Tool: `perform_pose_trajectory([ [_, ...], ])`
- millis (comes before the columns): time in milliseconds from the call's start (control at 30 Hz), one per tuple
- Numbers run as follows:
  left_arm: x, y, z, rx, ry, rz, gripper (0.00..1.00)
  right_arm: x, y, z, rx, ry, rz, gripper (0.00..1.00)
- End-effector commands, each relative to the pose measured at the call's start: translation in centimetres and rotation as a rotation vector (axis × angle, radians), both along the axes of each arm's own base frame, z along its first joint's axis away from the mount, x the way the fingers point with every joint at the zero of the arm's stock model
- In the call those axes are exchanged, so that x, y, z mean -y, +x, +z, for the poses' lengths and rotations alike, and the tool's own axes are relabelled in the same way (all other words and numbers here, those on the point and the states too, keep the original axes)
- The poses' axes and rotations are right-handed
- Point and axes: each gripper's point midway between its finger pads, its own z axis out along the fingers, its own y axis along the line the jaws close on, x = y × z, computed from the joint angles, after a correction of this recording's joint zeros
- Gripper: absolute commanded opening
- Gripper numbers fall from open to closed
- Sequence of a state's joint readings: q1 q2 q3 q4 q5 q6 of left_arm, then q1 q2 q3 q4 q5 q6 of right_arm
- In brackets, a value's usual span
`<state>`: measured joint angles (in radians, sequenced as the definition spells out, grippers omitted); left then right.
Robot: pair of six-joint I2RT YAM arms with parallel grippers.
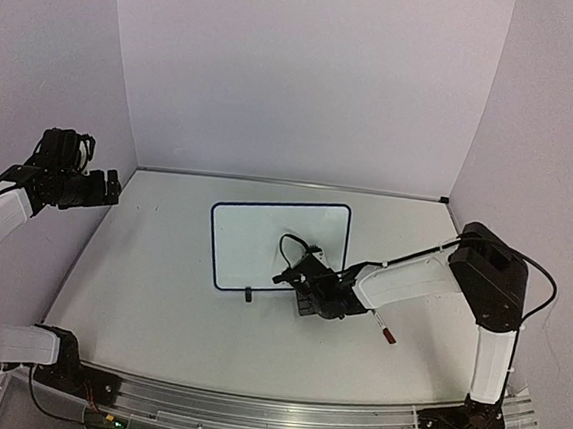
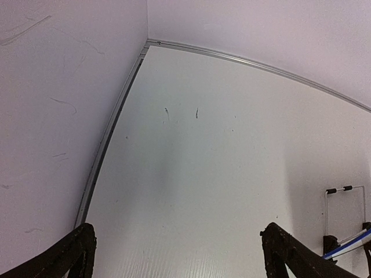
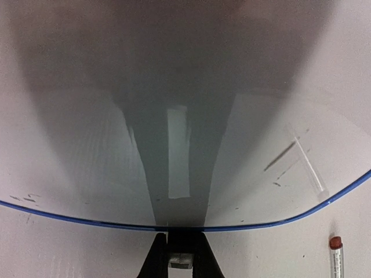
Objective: Write a sentence on the whiteboard
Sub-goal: Move the whiteboard stand to the center of the board, then pick up the whiteboard marker from the center of the board.
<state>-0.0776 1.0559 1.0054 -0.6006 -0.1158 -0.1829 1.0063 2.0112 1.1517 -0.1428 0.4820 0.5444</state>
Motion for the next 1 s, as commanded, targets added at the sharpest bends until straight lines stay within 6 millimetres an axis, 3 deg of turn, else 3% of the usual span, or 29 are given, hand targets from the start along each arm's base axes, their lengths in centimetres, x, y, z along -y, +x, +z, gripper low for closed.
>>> perform_pose_trajectory([
  [0, -0.1, 0.2, 0.7, 0.038, -0.007, 0.005, 1.0, 1.4, -2.0, 0.5, -0.024, -0.052, -0.01, 0.12],
  [133, 0.2, 0.2, 0.4, 0.031, -0.017, -0.004, 1.0, 0.7, -4.0, 2.7, -0.018, -0.047, 0.078, 0.52],
  [267, 0.4, 0.3, 0.3, 0.026, -0.025, -0.014, 1.0, 2.2, -6.3, 5.8, -0.033, -0.004, 0.11, 0.67],
  [367, 0.4, 0.3, -0.1, 0.015, -0.019, -0.013, 0.99, 5.1, -7.5, 7.4, -0.033, -0.006, 0.073, 0.69],
  [467, 0.6, 0.4, -0.2, 0.023, -0.019, -0.03, 1.0, 7.8, -8.4, 8.3, -0.043, 0.002, 0.051, 0.65],
  [700, 1.2, 0.4, -0.1, 0.04, -0.037, -0.062, 1.0, 13.2, -6.6, 5.8, -0.248, 0.078, -0.045, 0.57],
  [967, 1.2, 0.2, 0.1, 0.048, -0.034, -0.063, 1.0, 15.2, -3.7, 3.4, -0.45, 0.194, -0.063, 0.51],
])
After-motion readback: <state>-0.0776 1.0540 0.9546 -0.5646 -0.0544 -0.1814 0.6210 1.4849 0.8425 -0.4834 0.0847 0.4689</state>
